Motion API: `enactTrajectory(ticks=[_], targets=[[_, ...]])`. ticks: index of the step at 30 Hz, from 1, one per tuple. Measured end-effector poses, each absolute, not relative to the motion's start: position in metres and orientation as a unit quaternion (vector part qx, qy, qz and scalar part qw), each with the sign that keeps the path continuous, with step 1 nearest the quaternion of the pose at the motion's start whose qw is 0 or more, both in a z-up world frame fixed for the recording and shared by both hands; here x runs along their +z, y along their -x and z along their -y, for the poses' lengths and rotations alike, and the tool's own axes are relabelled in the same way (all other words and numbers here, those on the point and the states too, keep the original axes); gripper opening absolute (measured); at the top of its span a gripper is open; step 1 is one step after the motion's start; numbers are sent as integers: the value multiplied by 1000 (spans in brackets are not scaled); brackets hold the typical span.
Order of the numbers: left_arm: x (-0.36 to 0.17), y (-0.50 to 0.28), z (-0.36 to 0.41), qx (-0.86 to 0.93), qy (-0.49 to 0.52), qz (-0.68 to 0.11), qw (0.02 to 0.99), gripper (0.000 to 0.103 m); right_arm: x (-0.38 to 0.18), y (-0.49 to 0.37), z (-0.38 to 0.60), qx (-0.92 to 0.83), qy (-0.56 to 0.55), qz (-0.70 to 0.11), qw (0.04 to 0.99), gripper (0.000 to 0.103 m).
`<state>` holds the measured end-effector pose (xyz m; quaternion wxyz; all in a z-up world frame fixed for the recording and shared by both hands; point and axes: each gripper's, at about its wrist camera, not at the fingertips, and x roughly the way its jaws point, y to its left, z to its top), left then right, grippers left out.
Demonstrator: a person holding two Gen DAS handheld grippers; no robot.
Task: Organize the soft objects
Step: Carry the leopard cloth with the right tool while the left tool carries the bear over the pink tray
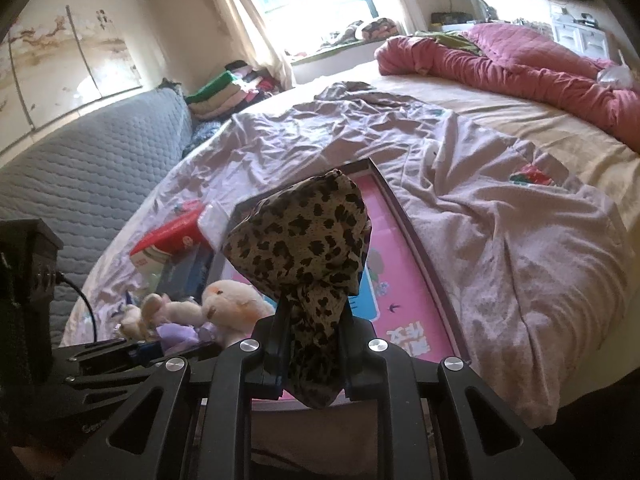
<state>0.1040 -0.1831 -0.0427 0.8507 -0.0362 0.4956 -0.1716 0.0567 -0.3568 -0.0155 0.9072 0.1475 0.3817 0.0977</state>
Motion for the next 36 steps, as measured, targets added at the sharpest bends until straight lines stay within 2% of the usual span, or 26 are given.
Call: enactTrajectory(ticks=[24, 31, 36], targets=[[-73, -114, 189, -182, 2, -505, 844, 33, -60, -94, 351, 25, -106, -449, 887, 22], [-76, -112, 185, -176, -5, -503, 846, 33, -63, -94, 347, 17, -92, -458, 884, 24], [-76, -110, 189, -182, -17, -497, 848, 33, -63, -93, 348, 12, -92, -458, 884, 30]])
